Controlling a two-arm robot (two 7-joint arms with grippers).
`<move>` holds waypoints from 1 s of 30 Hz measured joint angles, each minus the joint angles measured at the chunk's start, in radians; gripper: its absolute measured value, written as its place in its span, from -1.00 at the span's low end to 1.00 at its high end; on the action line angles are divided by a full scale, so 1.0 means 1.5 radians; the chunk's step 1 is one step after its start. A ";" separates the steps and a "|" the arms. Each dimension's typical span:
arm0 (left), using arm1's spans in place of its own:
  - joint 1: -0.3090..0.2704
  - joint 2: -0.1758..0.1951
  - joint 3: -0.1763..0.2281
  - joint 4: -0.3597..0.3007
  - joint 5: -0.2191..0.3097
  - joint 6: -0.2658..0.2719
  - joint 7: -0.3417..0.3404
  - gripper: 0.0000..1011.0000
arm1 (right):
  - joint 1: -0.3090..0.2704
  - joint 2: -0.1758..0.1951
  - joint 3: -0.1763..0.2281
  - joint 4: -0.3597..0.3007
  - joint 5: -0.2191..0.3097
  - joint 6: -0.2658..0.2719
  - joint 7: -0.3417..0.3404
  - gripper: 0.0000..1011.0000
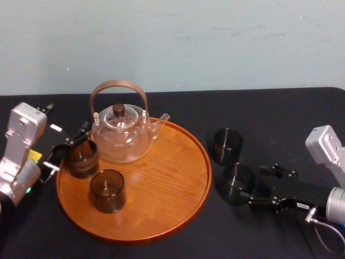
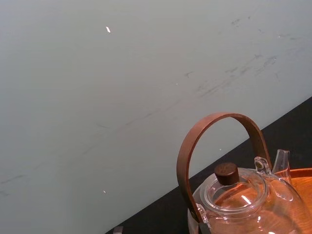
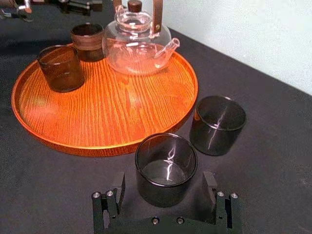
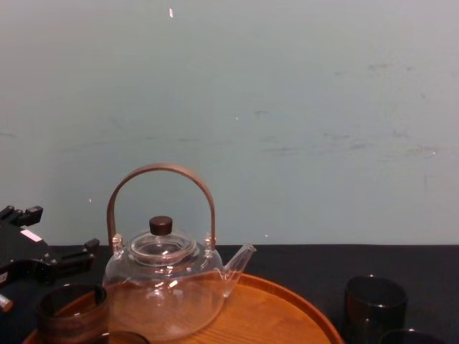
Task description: Pick up the glass from the table and place it on the tray.
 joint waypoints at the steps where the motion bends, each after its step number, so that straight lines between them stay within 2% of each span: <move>1: 0.000 0.000 0.000 0.000 0.000 0.000 0.000 0.98 | 0.002 0.000 -0.001 0.000 -0.001 0.004 0.000 0.98; 14: 0.000 0.000 0.000 0.000 0.000 0.000 0.000 0.98 | 0.032 -0.008 -0.023 0.015 -0.006 0.044 0.000 0.98; 30: 0.000 0.000 0.000 0.000 0.000 0.000 0.000 0.98 | 0.078 -0.031 -0.052 0.053 -0.016 0.053 0.011 0.98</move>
